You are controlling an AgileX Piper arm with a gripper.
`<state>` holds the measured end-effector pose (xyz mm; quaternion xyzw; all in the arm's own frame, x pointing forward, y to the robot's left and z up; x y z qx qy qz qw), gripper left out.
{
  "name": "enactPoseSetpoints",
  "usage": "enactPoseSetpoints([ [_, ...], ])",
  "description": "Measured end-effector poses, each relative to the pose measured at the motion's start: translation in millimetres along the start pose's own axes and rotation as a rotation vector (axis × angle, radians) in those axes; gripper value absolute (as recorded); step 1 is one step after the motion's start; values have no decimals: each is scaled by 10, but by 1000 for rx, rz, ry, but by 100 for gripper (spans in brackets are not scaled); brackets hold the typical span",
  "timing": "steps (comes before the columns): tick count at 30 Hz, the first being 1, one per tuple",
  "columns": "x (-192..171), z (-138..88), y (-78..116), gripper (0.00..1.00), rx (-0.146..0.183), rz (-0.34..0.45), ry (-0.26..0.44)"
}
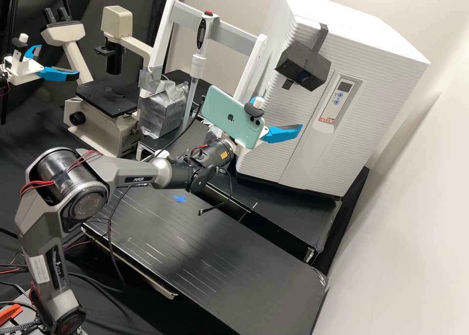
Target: Open the door
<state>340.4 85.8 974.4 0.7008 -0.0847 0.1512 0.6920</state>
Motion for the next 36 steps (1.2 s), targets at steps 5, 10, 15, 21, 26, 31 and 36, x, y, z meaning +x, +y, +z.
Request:
enactPoseSetpoints([
  [5, 5, 10, -9, 0, 0, -1, -1],
  [10, 8, 16, -17, 0, -2, -5, -2],
  [15, 12, 26, -28, 0, -4, -9, -3],
  [21, 12, 20, -35, 0, -16, -16, 3],
  [26, 12, 17, -40, 0, -24, -21, 7],
  [31, 12, 11, -47, 0, -36, -29, 14],
  [36, -9, 43, -50, 0, -50, -35, 21],
])
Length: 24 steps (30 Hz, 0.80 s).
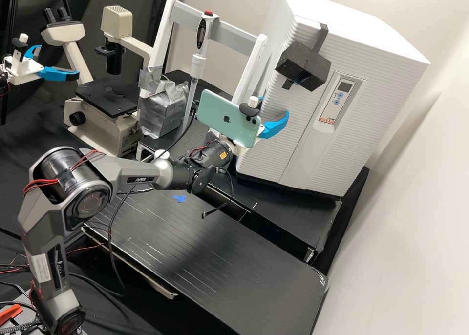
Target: Open the door
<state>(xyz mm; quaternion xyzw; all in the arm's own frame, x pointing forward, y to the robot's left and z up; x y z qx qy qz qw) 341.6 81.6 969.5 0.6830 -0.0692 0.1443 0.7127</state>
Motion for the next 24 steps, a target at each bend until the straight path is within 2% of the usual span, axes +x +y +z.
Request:
enactPoseSetpoints([
  [11, -77, 77, 19, 0, 3, -1, 1],
  [18, -198, 205, 86, 0, 11, 24, 36],
  [24, -469, 365, 185, 0, 58, 80, 35],
])
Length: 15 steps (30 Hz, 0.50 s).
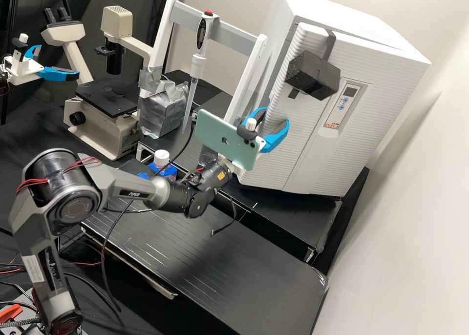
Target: Open the door
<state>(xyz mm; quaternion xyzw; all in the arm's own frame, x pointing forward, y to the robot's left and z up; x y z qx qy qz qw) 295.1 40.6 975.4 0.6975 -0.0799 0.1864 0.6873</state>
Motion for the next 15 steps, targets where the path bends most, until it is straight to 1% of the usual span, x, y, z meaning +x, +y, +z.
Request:
enactPoseSetpoints([
  [6, -257, 128, 72, 0, 42, 50, -24],
  [11, -365, 187, 110, 0, 50, 85, -39],
  [15, -416, 221, 127, 0, 50, 100, -51],
])
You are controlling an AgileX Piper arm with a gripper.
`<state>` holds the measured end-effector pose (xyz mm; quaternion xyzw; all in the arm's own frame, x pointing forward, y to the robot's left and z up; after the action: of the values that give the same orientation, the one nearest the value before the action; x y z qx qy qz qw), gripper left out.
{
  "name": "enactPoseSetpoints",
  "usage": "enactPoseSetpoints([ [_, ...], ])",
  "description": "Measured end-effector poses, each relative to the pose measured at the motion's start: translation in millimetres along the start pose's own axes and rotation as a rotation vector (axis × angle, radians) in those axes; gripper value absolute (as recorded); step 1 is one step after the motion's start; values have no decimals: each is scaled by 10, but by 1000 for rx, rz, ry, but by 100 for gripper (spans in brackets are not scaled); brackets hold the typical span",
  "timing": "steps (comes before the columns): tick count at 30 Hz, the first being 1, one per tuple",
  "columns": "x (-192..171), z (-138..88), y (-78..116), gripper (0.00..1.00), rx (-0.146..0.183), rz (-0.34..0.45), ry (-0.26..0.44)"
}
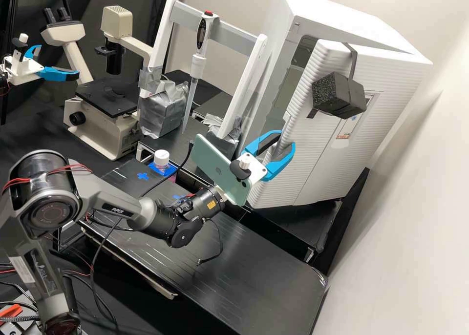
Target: Open the door
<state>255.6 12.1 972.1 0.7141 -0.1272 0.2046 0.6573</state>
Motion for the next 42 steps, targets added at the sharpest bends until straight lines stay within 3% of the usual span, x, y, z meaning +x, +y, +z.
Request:
enactPoseSetpoints([
  [1, -6, 5, 5, 0, 1, 5, -1],
  [2, -18, 14, 8, 100, 2, 9, -1],
  [7, -139, 34, 87, 100, 0, 43, -25],
  [12, -417, -51, 178, 100, 46, 66, -24],
  [17, -774, -390, 151, 100, 37, 52, 109],
  [19, -874, -544, 106, 100, 48, 40, 179],
  [21, -970, -732, -5, 100, 59, -9, 270],
  [24, -1030, -888, -168, 100, 39, -75, 351],
  [26, -1043, -960, -265, 100, 36, -106, 370],
  [28, -1058, -987, -362, 100, 2, -99, 354],
  [31, -1074, -952, -507, 100, 16, -110, 299],
  [34, -1056, -909, -643, 100, 25, -139, 287],
  [42, -992, -763, -883, 100, 8, -227, 226],
])
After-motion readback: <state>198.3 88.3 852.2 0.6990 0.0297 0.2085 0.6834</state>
